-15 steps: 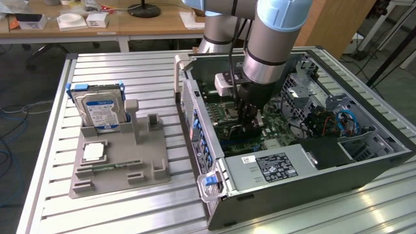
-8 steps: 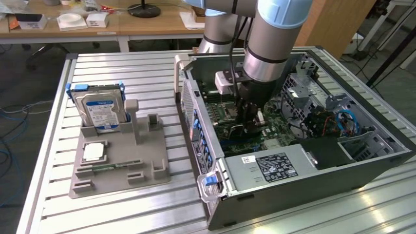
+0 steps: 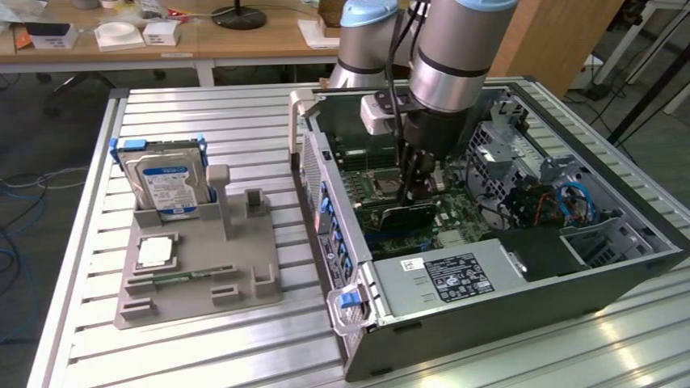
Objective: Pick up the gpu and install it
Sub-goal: 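Insert the gpu into the slot, then press down on the gpu until it lock into place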
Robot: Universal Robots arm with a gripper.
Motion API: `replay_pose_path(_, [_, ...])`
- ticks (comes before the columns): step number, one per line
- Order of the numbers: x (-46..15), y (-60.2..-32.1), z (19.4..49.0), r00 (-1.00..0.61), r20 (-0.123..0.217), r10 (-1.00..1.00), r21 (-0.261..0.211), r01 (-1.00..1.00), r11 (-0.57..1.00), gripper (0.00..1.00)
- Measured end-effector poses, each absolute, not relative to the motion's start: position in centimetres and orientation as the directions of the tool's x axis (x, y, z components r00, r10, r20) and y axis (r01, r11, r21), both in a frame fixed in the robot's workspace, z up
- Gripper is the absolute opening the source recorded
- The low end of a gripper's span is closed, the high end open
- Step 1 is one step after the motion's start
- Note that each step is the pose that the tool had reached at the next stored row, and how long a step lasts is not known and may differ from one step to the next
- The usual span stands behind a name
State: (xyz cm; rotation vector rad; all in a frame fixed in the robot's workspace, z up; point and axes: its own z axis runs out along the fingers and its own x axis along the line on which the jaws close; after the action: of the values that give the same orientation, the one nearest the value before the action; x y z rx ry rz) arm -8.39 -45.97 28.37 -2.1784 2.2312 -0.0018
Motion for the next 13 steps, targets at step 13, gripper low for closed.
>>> replay_pose_path(13, [-8.39,-45.97,28.39,-0.024,-0.016,-1.0,-0.017,-1.0,0.024,0.11])
